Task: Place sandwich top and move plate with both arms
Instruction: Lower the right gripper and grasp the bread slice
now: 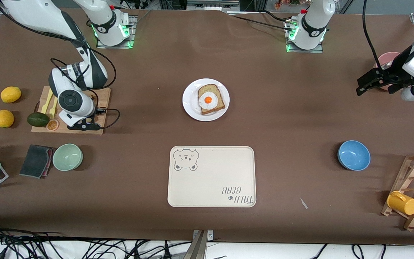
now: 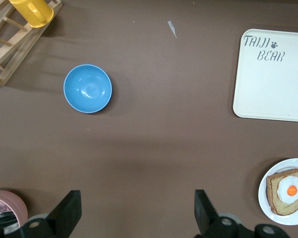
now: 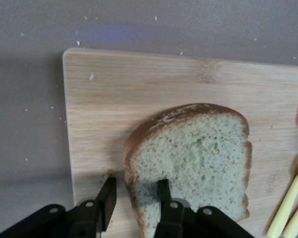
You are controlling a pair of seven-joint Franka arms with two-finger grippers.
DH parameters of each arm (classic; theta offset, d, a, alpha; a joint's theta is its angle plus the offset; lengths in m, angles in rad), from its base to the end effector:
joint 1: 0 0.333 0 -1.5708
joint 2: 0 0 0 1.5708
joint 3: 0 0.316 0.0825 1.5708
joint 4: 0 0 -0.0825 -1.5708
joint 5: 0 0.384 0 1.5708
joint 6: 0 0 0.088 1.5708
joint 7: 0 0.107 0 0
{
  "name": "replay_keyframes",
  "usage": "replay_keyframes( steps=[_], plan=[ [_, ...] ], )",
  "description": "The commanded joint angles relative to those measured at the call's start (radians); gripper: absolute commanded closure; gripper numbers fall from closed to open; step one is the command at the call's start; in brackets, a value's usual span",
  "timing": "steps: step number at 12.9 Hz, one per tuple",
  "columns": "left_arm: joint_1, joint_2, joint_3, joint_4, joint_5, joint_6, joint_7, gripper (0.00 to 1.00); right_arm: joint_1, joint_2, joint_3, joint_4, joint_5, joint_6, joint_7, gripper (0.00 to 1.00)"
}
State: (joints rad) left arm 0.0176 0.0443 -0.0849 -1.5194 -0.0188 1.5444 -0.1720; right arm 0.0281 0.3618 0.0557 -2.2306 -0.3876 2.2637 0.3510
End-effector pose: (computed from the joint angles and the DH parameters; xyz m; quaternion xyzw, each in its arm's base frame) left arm 0.5643 -0.0390 0.6217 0.9985 0.0522 -0.0108 0.0100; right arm 0.5092 0.0339 0.1863 0.9803 0.0150 -0.1302 0.1478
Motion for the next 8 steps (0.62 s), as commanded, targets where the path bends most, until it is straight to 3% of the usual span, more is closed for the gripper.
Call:
replay_keyframes(
  steps=[1,3,8],
  plan=[
    [0.002,0.016,-0.001,0.025,0.033,-0.021,-0.014,0.00,-0.004,0.020,0.003,0.003,-0.007,0.013,0.016,0.79],
    [0.002,0.011,0.001,0.025,0.033,-0.021,-0.014,0.00,-0.004,0.017,0.003,0.003,-0.007,0.011,0.016,1.00],
    [0.001,0.022,-0.003,0.022,0.037,-0.020,0.009,0.00,0.003,0.003,0.009,0.028,-0.011,-0.031,-0.012,1.00]
  ],
)
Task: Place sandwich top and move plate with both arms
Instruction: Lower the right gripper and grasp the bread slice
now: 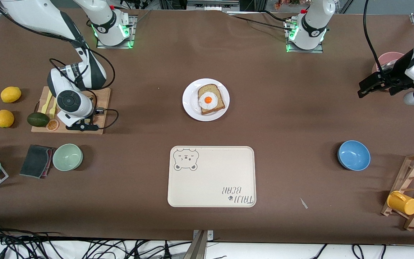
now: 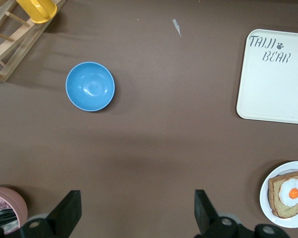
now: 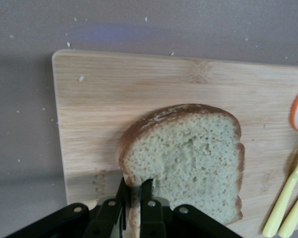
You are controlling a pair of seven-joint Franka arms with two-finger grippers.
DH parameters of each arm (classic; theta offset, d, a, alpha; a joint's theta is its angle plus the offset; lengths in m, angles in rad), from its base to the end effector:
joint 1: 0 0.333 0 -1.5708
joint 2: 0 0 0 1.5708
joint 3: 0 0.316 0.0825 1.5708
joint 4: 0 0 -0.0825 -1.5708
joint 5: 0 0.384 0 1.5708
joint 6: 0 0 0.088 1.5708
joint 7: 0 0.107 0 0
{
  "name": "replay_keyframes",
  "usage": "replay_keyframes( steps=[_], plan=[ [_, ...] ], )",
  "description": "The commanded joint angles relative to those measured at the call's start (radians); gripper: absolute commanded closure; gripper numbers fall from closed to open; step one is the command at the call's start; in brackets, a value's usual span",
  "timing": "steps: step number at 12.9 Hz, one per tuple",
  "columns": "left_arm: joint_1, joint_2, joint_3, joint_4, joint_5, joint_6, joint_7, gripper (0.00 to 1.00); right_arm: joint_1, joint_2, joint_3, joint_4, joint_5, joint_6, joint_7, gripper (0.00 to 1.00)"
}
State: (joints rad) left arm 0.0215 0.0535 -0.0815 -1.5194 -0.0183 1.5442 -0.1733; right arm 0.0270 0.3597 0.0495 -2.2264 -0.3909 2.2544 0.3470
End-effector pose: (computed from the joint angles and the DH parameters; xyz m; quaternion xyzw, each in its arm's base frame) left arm 0.5672 -0.0348 0.6165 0.9982 0.0565 -0.0155 0.0096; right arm 0.5104 0.0296 0.1883 0.9796 0.0137 -0.1319 0.1507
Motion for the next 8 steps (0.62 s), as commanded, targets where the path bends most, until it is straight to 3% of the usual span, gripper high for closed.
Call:
replay_keyframes(
  steps=[1,3,8],
  plan=[
    [-0.003,0.012,-0.006,0.022,0.035,-0.021,0.041,0.00,0.007,0.005,0.039,0.060,-0.008,-0.088,-0.003,1.00],
    [-0.005,0.005,-0.007,0.025,0.032,-0.022,0.034,0.00,0.037,0.022,0.049,0.141,-0.005,-0.212,0.012,1.00],
    [0.038,0.006,0.005,0.024,0.032,-0.038,0.035,0.00,0.091,0.039,0.049,0.250,-0.006,-0.344,0.007,1.00]
  ],
)
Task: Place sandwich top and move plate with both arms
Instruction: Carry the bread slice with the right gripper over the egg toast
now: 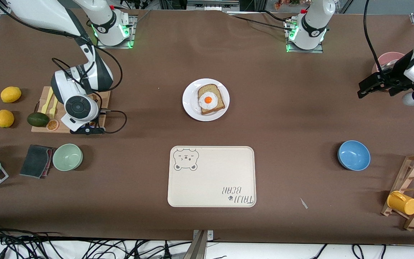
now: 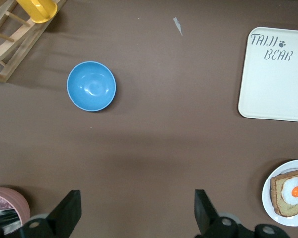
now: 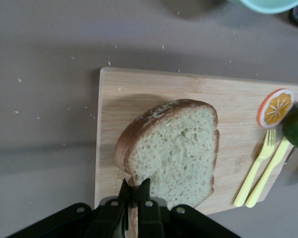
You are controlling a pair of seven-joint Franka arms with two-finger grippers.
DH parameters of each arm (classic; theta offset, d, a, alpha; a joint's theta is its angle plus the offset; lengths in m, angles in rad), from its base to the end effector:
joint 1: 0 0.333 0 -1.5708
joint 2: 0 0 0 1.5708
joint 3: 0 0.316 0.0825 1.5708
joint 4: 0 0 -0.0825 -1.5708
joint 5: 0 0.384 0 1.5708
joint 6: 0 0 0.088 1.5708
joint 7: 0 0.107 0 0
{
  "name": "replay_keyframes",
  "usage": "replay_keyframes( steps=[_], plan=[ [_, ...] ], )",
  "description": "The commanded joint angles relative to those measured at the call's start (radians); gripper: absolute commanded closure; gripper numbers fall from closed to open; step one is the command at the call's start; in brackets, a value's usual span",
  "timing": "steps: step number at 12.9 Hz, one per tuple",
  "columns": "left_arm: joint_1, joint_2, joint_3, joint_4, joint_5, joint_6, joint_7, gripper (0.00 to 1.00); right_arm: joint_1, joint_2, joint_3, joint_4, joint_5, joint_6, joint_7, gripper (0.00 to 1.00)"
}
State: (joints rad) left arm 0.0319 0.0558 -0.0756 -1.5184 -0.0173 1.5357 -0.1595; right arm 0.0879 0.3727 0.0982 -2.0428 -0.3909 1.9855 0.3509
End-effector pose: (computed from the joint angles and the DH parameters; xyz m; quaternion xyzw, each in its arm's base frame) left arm 0.5675 -0.0255 0.6149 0.9981 0.0577 -0.0202 0.0088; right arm 0.5425 0.0778 0.2342 0.9678 0.0352 -0.1626 0.1891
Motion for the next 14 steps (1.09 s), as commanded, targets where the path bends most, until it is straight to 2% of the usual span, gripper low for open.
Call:
replay_keyframes(
  steps=[1,4,7,9,10,12,14],
  plan=[
    [0.042,0.007,-0.001,0.023,0.031,-0.029,0.021,0.00,0.047,0.035,0.000,0.106,-0.005,-0.123,0.007,1.00],
    [0.069,0.010,-0.001,0.021,0.033,-0.029,0.020,0.00,0.081,0.034,0.014,0.174,0.010,-0.185,0.013,1.00],
    [0.077,0.010,-0.003,0.020,0.033,-0.029,0.018,0.00,0.160,0.034,0.048,0.294,0.101,-0.232,0.054,1.00],
    [0.076,0.013,-0.003,0.017,0.033,-0.029,0.018,0.00,0.290,0.038,0.052,0.376,0.177,-0.318,0.117,1.00],
    [0.076,0.018,-0.004,0.014,0.033,-0.029,0.017,0.00,0.349,0.044,0.051,0.401,0.187,-0.332,0.152,1.00],
    [0.076,0.018,-0.006,0.015,0.031,-0.029,0.005,0.00,0.412,0.080,0.052,0.464,0.217,-0.335,0.227,1.00],
    [0.074,0.018,-0.006,0.015,0.033,-0.029,-0.018,0.00,0.479,0.162,0.052,0.580,0.262,-0.330,0.304,1.00]
  ],
)
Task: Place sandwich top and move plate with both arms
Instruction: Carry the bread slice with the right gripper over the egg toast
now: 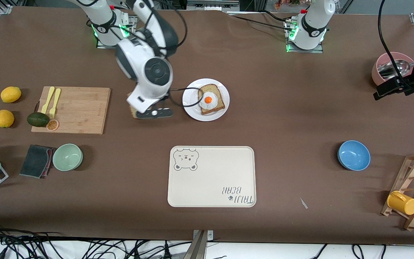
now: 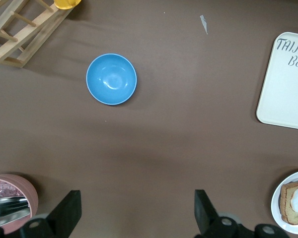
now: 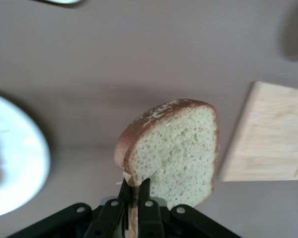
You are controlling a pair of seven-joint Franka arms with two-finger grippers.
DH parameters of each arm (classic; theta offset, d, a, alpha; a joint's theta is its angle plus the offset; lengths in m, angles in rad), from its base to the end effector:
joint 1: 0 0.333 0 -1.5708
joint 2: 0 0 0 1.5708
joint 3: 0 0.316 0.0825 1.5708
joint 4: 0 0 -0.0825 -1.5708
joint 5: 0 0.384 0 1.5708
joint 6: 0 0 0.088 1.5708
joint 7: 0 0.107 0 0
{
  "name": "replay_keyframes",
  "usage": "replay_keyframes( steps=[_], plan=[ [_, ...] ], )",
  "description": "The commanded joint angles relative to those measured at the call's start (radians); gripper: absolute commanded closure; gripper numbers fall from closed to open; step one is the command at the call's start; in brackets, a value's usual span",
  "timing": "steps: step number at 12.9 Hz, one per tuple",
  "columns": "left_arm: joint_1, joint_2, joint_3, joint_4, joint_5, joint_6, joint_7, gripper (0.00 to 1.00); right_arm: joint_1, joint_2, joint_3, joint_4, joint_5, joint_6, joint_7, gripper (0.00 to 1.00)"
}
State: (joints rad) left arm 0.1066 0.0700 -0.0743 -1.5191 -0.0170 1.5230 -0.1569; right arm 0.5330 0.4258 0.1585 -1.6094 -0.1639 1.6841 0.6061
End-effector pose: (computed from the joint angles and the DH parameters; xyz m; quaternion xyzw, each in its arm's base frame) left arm 0.5702 0.0181 0.6055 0.9949 0.0943 -0.0336 0.0090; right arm 0.5036 0.3826 0.3608 0.9821 0.0638 -0.1091 0.1395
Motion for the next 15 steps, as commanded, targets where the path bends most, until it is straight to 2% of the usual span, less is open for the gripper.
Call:
replay_keyframes(
  steps=[1,3,5,8,15],
  plan=[
    [-0.001,0.004,-0.007,0.016,0.032,-0.017,-0.035,0.00,0.062,0.163,-0.008,0.217,0.037,-0.027,0.101,1.00],
    [0.004,0.005,-0.004,0.017,0.032,-0.014,-0.039,0.00,0.105,0.258,-0.005,0.340,0.053,-0.023,0.203,1.00],
    [0.004,0.007,-0.002,0.019,0.034,-0.014,-0.038,0.00,0.158,0.313,-0.007,0.393,0.112,-0.001,0.253,1.00],
    [0.001,0.007,-0.005,0.023,0.032,-0.014,-0.032,0.00,0.189,0.355,-0.007,0.416,0.148,0.061,0.313,1.00],
    [-0.013,0.045,-0.015,0.025,0.031,-0.015,-0.036,0.00,0.193,0.387,-0.007,0.441,0.280,0.055,0.357,1.00]
  ],
)
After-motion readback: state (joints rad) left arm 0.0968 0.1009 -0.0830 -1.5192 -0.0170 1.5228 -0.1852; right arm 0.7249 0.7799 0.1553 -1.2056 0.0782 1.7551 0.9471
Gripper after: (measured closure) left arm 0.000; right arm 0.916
